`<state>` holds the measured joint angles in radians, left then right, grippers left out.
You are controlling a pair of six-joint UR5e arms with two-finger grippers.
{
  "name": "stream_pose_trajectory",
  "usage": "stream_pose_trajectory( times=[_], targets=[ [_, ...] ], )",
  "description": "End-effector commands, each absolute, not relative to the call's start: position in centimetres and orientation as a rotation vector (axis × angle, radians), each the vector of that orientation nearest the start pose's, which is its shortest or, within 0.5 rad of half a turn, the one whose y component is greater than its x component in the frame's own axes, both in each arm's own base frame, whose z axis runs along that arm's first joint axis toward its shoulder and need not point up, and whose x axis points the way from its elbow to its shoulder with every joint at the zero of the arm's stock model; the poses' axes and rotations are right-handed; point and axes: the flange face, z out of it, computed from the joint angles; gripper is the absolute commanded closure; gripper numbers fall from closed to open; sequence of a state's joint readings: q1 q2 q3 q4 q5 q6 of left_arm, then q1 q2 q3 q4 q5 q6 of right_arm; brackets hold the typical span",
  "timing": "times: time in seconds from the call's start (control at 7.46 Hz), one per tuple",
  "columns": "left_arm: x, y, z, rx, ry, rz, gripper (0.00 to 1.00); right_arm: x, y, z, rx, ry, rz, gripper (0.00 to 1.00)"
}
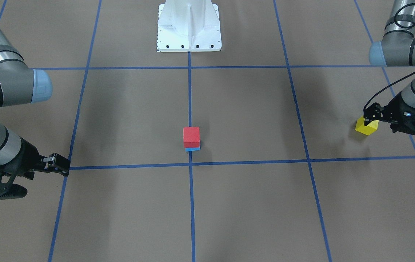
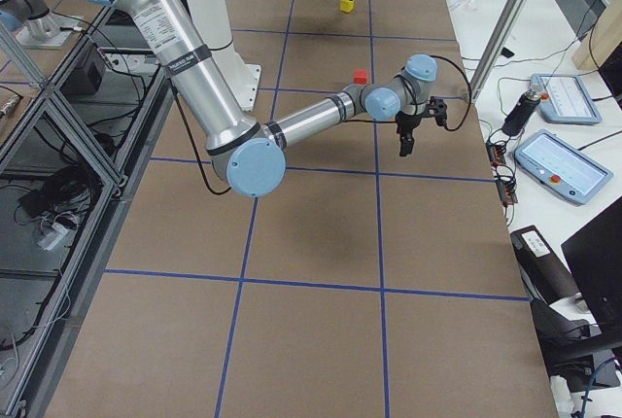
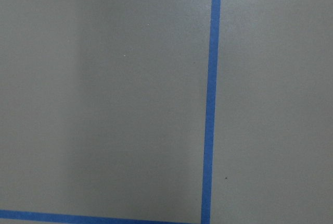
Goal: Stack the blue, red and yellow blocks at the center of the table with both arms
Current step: 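Move the left gripper to the yellow cube and grasp it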
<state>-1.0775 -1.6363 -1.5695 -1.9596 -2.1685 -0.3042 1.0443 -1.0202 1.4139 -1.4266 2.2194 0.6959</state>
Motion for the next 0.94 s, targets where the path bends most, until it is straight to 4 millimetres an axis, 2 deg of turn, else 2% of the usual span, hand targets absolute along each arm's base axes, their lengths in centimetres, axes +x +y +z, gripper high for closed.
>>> stream_pose_trajectory(
  times=[0.0,0.4,0.8],
  targets=[
    [19.4,-51.7,58.4,0.168,0.73,0.252,0.0,-29.4,-64.9,39.8,0.055,-0.81,-0.018,0.01],
    [20.4,-51.1,60.3,0.162,0.732,0.272,0.0,-29.3,-64.9,40.1,0.053,-0.807,-0.016,0.01],
    [22.7,-50.1,60.9,0.131,0.731,0.304,0.0,-29.3,-64.7,40.5,0.048,-0.804,-0.014,0.01]
  ],
)
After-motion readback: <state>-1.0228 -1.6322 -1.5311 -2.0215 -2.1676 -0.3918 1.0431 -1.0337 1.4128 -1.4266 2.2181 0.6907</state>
